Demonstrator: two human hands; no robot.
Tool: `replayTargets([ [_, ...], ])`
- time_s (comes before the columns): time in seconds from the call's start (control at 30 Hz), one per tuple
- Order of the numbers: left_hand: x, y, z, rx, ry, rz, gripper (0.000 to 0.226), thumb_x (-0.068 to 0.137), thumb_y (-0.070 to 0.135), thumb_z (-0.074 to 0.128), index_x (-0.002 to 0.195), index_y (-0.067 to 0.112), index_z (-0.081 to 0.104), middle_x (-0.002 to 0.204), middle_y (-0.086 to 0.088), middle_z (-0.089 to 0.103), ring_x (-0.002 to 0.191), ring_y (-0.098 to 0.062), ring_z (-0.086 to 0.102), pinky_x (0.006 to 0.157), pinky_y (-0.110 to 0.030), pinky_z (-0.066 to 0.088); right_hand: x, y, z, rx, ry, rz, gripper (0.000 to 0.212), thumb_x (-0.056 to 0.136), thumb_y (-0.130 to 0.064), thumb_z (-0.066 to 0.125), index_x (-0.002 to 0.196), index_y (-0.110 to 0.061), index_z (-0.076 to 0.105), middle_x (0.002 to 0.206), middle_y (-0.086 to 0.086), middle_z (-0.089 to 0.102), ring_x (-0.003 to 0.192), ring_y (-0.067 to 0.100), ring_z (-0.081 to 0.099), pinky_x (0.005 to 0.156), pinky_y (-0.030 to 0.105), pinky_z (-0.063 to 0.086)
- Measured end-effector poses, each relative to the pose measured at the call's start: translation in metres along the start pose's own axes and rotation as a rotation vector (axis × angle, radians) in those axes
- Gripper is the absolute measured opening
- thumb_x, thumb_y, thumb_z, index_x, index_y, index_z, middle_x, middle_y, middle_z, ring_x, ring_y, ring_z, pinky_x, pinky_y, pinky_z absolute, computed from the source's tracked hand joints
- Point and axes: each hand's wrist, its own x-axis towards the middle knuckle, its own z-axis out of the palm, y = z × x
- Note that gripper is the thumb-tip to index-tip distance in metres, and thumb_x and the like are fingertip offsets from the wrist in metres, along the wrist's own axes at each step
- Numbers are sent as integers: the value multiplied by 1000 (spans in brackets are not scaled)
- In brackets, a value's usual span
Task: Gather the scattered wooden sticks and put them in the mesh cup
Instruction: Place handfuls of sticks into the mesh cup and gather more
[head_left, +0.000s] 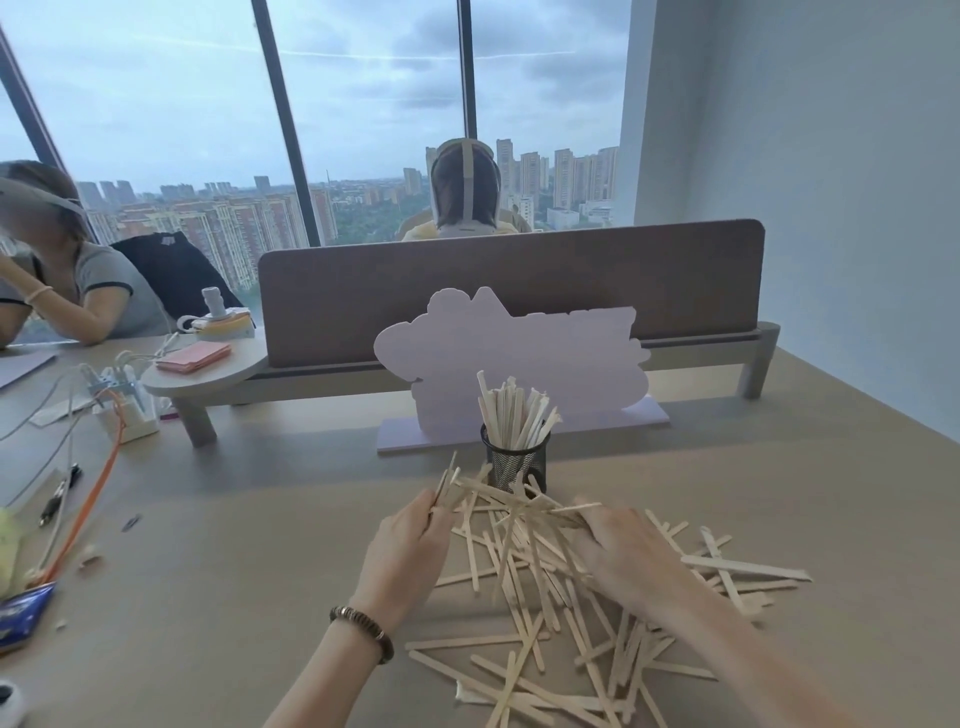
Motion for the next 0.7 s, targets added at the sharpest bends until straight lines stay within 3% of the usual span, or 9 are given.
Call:
replayTargets([
  [0.1, 1, -2, 1, -7, 51, 25, 68, 81, 73, 26, 73, 10, 49, 56, 7, 49, 58, -20, 46, 57, -35, 35, 1, -1, 4, 15, 34, 28, 29, 100, -33, 39, 71, -31, 39, 68, -8, 52, 62, 5, 45, 57, 24, 32],
  [0.2, 1, 0, 2, 32, 74, 81, 71, 75, 85, 31, 63, 17, 39, 51, 9, 41, 50, -11, 37, 51, -29, 30, 3, -3, 9, 17, 66, 38, 36, 98, -50, 37, 70, -28, 37, 64, -7, 49, 56, 10, 41, 54, 23, 31],
  [0.33, -2, 8, 4, 33, 152, 72, 63, 69, 69, 68, 58, 20, 30, 47, 9, 31, 45, -9, 28, 46, -21, 25, 4, -3, 13, 103, 136, 24, 51, 87, -74, 37, 65, -28, 40, 57, -9, 47, 50, 6, 37, 50, 22, 27],
  [0.4, -1, 9, 5, 12, 195, 65, 60, 78, 54, 72, 56, 20, 27, 46, 9, 28, 45, -11, 26, 48, -24, 25, 6, -1, 13, 147, 202, -4, 59, 79, -80, 41, 60, -25, 39, 50, -11, 40, 45, 5, 32, 48, 21, 28],
  [0.5, 3, 10, 6, -74, 250, 72, 59, 86, 43, 67, 55, 19, 23, 45, 8, 24, 46, -11, 21, 50, -30, 23, 8, -1, 12, 200, 267, 2, 61, 77, -73, 61, 55, -23, 33, 45, -12, 31, 40, 8, 27, 47, 20, 31],
  [0.57, 3, 13, 7, -164, 272, 93, 59, 89, 39, 65, 54, 12, 25, 44, 4, 28, 44, -12, 26, 49, -31, 28, 9, -2, 12, 226, 283, 19, 63, 77, -70, 65, 55, -22, 32, 43, -11, 28, 41, 10, 26, 47, 20, 27],
  [0.63, 1, 15, 9, -282, 265, 94, 59, 91, 37, 64, 57, 0, 32, 45, -17, 39, 40, -18, 38, 48, -33, 38, 9, -1, 13, 290, 297, 12, 60, 85, -61, 63, 53, -22, 30, 39, -9, 29, 41, 10, 25, 48, 22, 25],
  [0.7, 1, 16, 11, -362, 253, 87, 60, 91, 40, 63, 60, -2, 34, 47, -25, 41, 39, -20, 41, 46, -35, 39, 10, -2, 13, 361, 310, 4, 59, 94, -48, 59, 50, -25, 28, 37, -10, 28, 41, 8, 23, 47, 22, 22],
])
